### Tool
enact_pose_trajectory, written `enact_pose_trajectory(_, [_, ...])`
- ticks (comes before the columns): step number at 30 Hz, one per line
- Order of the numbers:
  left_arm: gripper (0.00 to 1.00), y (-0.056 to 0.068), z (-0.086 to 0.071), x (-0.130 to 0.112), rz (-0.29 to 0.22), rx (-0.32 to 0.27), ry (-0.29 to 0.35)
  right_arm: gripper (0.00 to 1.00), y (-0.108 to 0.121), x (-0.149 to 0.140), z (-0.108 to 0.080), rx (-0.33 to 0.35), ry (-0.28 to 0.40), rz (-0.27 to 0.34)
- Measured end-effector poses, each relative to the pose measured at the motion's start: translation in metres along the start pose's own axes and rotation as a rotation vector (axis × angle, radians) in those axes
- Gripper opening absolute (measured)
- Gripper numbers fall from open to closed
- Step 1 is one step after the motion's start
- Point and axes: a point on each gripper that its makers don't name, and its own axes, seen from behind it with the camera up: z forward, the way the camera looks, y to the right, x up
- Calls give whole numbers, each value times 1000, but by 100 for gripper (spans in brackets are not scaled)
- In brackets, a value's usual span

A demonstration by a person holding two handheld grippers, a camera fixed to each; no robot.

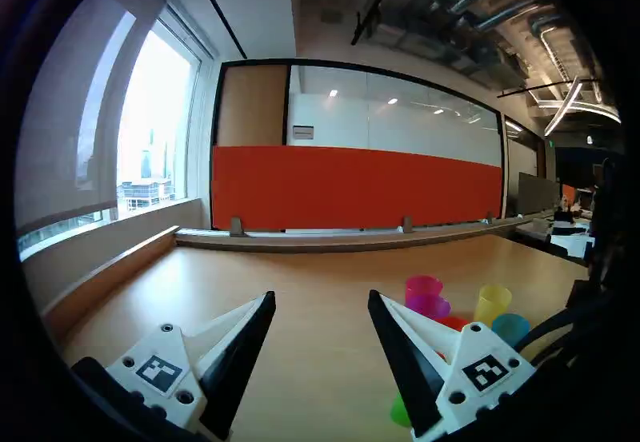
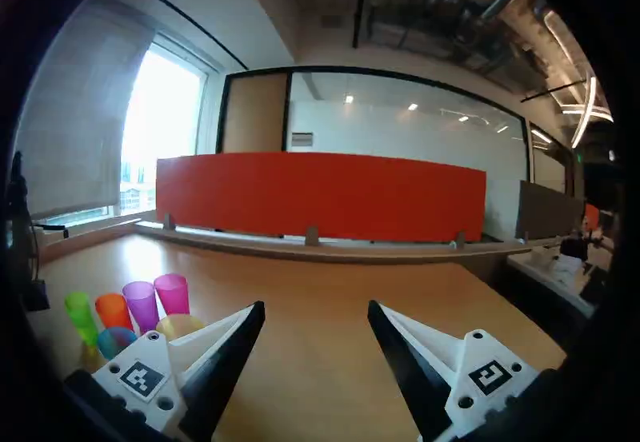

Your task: Pour water

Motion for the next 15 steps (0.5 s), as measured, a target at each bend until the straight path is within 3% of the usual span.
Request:
enact_pose_trajectory(8, [85, 11, 1, 0, -20, -4, 19, 100, 0, 8, 3, -31, 51, 1])
enact_pose_trajectory(15, [85, 12, 2, -1, -32, 25, 49, 100, 0, 2, 4, -34, 49, 8])
